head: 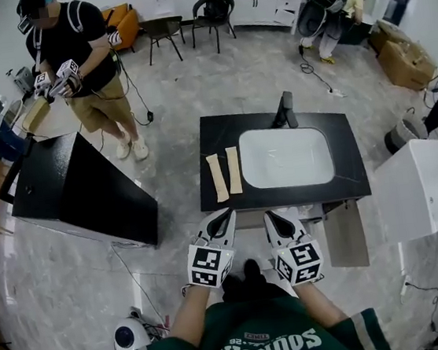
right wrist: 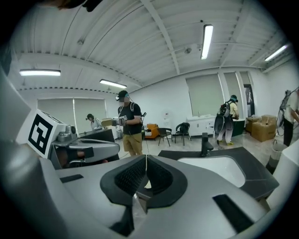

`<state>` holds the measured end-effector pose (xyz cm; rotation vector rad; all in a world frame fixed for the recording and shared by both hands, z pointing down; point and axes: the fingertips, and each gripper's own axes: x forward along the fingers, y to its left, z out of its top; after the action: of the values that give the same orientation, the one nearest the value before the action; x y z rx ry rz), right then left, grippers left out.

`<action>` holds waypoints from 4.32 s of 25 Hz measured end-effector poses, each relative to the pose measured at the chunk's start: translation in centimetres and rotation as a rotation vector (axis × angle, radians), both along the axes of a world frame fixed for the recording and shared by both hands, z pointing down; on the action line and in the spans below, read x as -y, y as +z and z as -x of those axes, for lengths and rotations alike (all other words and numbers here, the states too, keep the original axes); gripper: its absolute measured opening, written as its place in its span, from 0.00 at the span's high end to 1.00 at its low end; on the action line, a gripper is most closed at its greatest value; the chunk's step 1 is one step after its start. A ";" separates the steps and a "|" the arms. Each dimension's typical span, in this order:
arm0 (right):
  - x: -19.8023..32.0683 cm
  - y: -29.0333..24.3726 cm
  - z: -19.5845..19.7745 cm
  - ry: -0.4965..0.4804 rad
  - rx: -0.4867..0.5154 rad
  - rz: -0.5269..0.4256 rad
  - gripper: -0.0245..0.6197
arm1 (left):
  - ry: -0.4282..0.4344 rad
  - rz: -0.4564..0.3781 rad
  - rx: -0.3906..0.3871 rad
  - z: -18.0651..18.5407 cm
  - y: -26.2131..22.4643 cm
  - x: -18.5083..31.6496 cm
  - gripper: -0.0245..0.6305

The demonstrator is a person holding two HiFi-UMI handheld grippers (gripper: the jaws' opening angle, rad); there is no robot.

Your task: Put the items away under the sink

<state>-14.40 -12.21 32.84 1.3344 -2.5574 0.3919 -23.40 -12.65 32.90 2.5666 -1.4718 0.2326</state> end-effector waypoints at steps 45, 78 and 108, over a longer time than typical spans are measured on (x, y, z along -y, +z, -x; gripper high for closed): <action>21.7 29.0 8.5 -0.080 -0.400 0.411 0.70 | -0.403 0.269 0.009 12.7 9.3 0.6 0.95; 13.4 20.9 4.6 -0.083 -0.331 0.317 0.87 | -0.225 0.203 0.008 12.0 7.5 -2.9 0.95; -8.2 18.6 -21.8 0.044 -0.250 0.287 0.88 | 0.047 0.211 0.010 -14.8 8.9 -9.4 0.95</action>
<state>7.39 -3.97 51.48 1.2481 -2.1771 0.5398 -8.63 -3.22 41.80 2.4355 -1.3142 0.3856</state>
